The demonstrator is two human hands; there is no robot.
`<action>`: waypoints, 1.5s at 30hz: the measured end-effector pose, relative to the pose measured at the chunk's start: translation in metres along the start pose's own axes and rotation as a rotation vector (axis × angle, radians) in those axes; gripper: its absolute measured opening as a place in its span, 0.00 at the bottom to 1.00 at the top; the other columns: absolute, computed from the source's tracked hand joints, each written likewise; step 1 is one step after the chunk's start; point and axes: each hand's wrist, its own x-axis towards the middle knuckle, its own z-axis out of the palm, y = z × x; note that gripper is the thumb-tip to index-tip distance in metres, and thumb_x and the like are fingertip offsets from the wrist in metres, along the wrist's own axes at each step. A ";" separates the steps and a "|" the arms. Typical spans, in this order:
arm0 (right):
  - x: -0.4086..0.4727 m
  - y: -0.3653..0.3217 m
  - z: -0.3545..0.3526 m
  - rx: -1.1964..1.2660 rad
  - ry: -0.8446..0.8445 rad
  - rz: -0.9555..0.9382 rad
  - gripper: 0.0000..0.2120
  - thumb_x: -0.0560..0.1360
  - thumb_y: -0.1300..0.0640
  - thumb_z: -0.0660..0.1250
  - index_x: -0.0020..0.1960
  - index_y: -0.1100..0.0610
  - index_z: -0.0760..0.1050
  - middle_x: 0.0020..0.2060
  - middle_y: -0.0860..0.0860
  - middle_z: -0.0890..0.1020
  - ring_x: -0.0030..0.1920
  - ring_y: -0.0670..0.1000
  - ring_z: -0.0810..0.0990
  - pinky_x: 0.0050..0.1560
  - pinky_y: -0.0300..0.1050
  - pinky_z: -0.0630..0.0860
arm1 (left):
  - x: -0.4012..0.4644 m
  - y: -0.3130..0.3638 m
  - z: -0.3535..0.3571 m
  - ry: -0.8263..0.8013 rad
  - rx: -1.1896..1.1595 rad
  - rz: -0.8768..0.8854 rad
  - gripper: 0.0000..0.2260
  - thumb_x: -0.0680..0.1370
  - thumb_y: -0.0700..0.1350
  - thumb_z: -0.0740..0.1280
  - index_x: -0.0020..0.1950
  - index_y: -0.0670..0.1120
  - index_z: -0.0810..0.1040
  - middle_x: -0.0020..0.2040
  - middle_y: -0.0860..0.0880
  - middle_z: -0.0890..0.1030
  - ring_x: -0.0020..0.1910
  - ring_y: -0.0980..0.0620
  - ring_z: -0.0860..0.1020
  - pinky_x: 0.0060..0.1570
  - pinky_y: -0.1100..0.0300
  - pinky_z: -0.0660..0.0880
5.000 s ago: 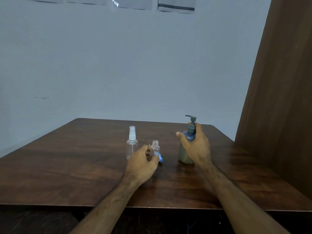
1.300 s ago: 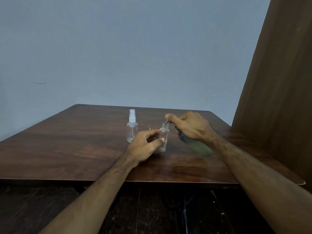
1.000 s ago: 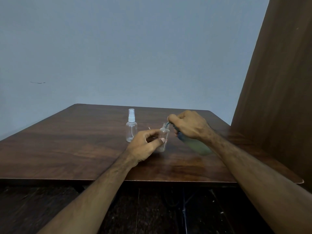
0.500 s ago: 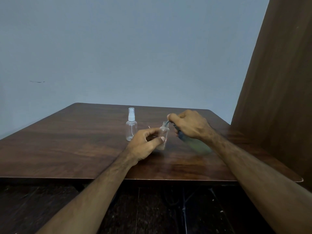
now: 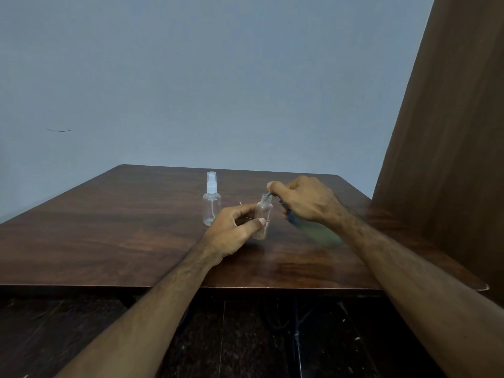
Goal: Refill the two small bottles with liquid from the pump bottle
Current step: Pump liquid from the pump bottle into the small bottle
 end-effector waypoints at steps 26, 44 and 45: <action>-0.002 -0.002 0.000 -0.029 0.028 0.003 0.38 0.73 0.25 0.52 0.30 0.54 0.83 0.29 0.44 0.86 0.38 0.48 0.85 0.47 0.49 0.77 | -0.002 0.004 0.001 0.006 0.018 0.001 0.14 0.79 0.39 0.70 0.61 0.55 0.83 0.53 0.54 0.87 0.52 0.59 0.84 0.52 0.71 0.75; -0.004 -0.004 -0.003 -0.024 0.038 -0.004 0.37 0.74 0.26 0.52 0.26 0.53 0.80 0.29 0.45 0.86 0.37 0.49 0.85 0.50 0.51 0.81 | -0.002 0.004 0.001 0.014 0.035 0.024 0.14 0.79 0.39 0.70 0.63 0.51 0.82 0.54 0.54 0.86 0.55 0.58 0.83 0.54 0.70 0.76; -0.004 -0.004 -0.003 -0.021 0.034 -0.003 0.36 0.75 0.27 0.53 0.26 0.53 0.80 0.29 0.45 0.87 0.37 0.49 0.85 0.51 0.52 0.81 | -0.002 0.004 0.001 0.016 0.031 0.024 0.14 0.79 0.39 0.70 0.63 0.52 0.83 0.54 0.54 0.86 0.55 0.58 0.83 0.53 0.71 0.75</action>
